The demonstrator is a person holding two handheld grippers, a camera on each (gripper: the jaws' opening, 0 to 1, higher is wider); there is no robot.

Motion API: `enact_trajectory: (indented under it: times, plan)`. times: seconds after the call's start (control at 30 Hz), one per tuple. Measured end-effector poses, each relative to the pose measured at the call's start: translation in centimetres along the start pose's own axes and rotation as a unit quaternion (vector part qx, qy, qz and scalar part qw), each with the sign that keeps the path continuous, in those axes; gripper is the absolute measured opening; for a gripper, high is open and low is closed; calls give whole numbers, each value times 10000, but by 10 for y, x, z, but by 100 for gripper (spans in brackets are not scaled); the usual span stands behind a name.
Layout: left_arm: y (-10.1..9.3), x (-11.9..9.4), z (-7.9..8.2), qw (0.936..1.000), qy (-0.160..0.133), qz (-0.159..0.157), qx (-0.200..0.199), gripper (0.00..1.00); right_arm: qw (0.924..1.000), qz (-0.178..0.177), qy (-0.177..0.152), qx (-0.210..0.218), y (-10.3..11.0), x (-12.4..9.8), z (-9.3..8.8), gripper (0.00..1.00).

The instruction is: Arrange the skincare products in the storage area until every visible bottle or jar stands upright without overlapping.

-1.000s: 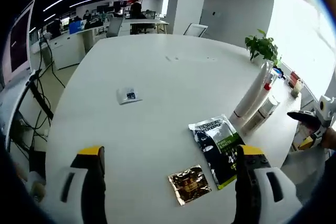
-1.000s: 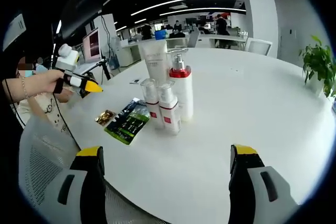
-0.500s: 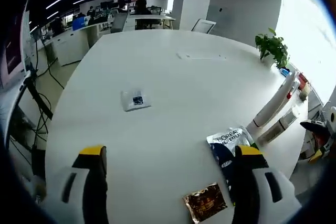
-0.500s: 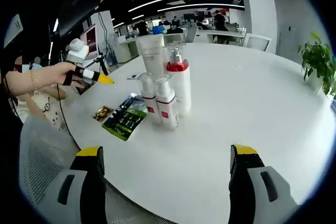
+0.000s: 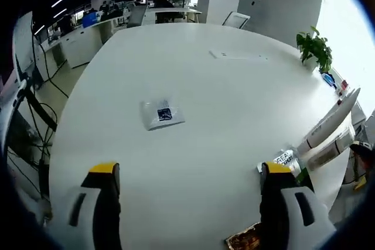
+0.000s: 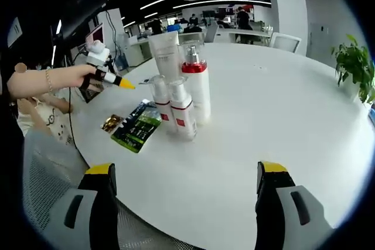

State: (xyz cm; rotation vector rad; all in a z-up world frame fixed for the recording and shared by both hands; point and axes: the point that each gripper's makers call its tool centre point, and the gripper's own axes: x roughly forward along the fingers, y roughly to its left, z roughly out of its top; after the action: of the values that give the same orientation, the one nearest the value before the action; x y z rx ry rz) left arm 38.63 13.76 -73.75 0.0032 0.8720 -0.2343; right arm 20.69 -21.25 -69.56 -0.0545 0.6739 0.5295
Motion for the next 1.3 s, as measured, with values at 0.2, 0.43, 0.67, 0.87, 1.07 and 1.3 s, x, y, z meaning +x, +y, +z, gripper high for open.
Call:
enact_trajectory:
  times: [0.2,0.43,0.67,0.87,1.07,1.3]
  plan:
    - [12,15,8,9996,30,144,-222,92,10000,-58,46,58,-3,0,-2,100]
    - [20,35,18,9996,26,200,-190,89,9998,-92,120,99,-4,1,-6,100]
    - [31,50,23,9995,52,294,-142,87,9997,-148,142,154,-7,1,-8,100]
    - [37,56,35,9991,-62,402,-146,83,9996,-146,192,174,-7,2,-9,100]
    - [46,62,44,9979,-127,528,-343,79,9995,-113,261,164,-6,3,-12,100]
    - [54,76,54,9971,-52,673,-340,76,9992,-127,317,199,-7,3,-14,100]
